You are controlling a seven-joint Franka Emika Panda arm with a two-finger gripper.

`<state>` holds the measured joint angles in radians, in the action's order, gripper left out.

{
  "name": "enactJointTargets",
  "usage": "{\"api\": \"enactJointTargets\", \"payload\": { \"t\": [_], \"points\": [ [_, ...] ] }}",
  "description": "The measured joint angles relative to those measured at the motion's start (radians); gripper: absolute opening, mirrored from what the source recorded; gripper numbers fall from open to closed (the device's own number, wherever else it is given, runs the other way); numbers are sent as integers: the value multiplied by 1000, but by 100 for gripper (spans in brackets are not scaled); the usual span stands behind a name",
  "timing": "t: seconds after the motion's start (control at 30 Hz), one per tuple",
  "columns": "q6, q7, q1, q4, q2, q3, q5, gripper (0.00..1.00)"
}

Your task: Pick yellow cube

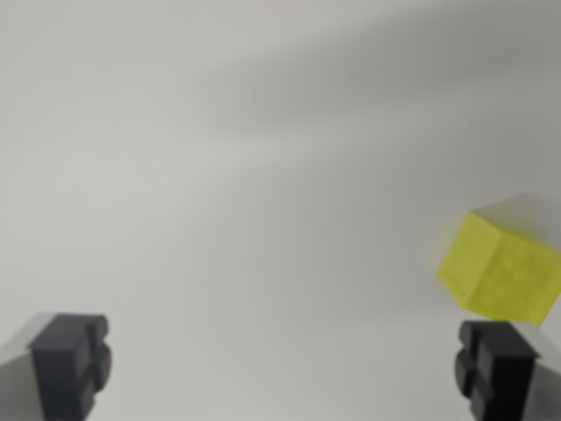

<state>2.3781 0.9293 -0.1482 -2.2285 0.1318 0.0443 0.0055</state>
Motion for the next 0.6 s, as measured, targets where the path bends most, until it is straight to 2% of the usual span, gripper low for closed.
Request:
{"api": "enactJointTargets", "payload": {
  "t": [0.6],
  "points": [
    [124, 11, -73, -96, 33, 0, 5, 100]
  ]
}}
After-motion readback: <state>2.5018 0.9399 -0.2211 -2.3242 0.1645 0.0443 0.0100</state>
